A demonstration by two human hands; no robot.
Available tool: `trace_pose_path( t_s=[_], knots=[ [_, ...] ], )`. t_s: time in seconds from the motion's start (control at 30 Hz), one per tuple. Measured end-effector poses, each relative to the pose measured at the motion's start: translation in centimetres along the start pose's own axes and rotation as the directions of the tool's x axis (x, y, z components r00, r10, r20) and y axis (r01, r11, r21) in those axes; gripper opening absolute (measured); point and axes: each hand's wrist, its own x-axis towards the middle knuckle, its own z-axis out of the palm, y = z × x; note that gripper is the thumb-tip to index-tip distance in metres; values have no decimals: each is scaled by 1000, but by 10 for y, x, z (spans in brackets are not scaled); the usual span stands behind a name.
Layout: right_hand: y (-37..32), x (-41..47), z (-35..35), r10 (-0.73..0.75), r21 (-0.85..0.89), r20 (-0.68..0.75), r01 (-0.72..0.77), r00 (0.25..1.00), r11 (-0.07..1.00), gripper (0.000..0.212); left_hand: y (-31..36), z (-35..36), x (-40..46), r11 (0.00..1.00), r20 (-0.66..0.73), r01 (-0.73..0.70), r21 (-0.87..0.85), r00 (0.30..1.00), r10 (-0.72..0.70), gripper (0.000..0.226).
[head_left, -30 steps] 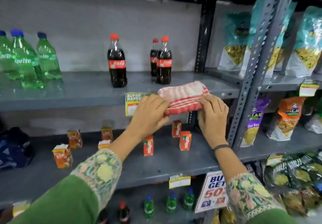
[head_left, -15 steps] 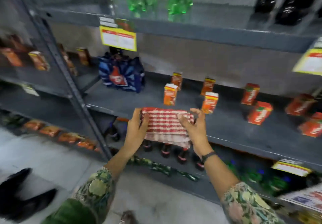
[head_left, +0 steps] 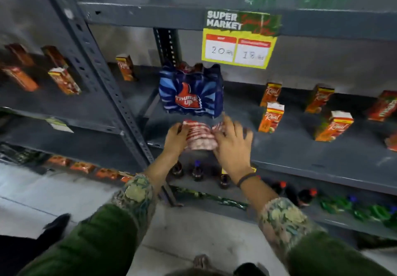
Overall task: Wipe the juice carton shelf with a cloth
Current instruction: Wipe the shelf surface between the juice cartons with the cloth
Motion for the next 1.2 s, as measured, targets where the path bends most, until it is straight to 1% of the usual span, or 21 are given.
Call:
trace_pose_path(
  t_s=[0.07, 0.1, 0.2, 0.27, 0.33, 0.47, 0.57, 0.63, 0.67, 0.7, 0.73, 0.77, 0.8, 0.83, 0.87, 0.9, 0.97, 1.03, 1.1, 1.13, 1.2],
  knots=[
    [-2, 32, 4, -39, 2, -14, 39, 999, 999, 20, 6, -11, 23, 1000, 26, 9, 4, 1000, -9, 20],
    [-4, 47, 6, -61, 12, -11, 61, 998, 998, 19, 9, -17, 33, 1000, 12, 24, 5, 1000, -24, 22],
    [-12, 78, 19, -115, 142, 106, 100, 988, 985, 40, 9, -41, 54, 994, -99, 79, 71, 993, -72, 42],
    [-17, 89, 33, -122, 154, 209, 91, 970, 984, 50, -2, -53, 60, 974, -88, 213, 75, 975, -206, 55],
    [-23, 94, 51, -115, 133, 308, 77, 944, 988, 53, -16, -58, 61, 952, -42, 303, 36, 953, -301, 62],
    [-44, 80, 68, -186, 125, 451, 145, 873, 982, 52, -31, -57, 64, 959, 10, 279, 48, 960, -280, 62],
    [-52, 51, 50, -365, 270, 454, 265, 813, 926, 55, -31, -58, 64, 967, 21, 248, 51, 968, -250, 60],
    [-45, 27, 33, -424, 394, 416, 261, 804, 881, 51, -32, -57, 64, 973, 57, 218, 83, 973, -223, 59],
    [-38, 19, 26, -370, 424, 385, 195, 845, 885, 50, -34, -56, 65, 968, 72, 213, 132, 972, -224, 59],
    [-29, 17, 21, -240, 420, 341, 81, 909, 904, 48, -36, -56, 66, 951, 78, 209, 227, 970, -232, 59],
    [-18, 20, 19, -55, 382, 276, -57, 960, 922, 45, -38, -56, 66, 916, 84, 183, 357, 970, -226, 58],
    [-7, 27, 19, 135, 316, 211, -198, 968, 928, 42, -42, -56, 66, 860, 96, 124, 494, 976, -196, 57],
    [4, 36, 22, 285, 232, 173, -320, 943, 918, 42, -46, -56, 66, 788, 115, 35, 615, 984, -133, 56],
    [10, 44, 25, 375, 152, 193, -405, 907, 902, 43, -51, -55, 67, 710, 137, -49, 703, 988, -68, 56],
    [13, 48, 30, 393, 90, 269, -430, 879, 899, 46, -54, -54, 68, 649, 153, -101, 754, 988, -23, 56],
    [10, 48, 34, 350, 49, 371, -395, 860, 918, 49, -57, -52, 69, 609, 156, -118, 784, 988, -9, 56],
    [-6, 34, 42, 152, 54, 482, -202, 863, 978, 56, -61, -50, 69, 547, 146, -122, 828, 989, 0, 58],
    [-24, 12, 39, -54, 161, 475, -26, 879, 987, 59, -63, -47, 68, 490, 129, -128, 862, 991, 32, 59],
    [-32, -7, 24, -152, 305, 402, 25, 903, 952, 59, -64, -44, 66, 463, 106, -122, 878, 992, 61, 60],
    [-29, -14, 16, -113, 337, 336, -7, 935, 941, 59, -64, -41, 64, 463, 88, -112, 879, 993, 73, 60],
    [-9, -23, 4, 137, 300, 161, -181, 977, 937, 56, -60, -34, 57, 458, 67, -125, 880, 988, 140, 60]
  ],
)
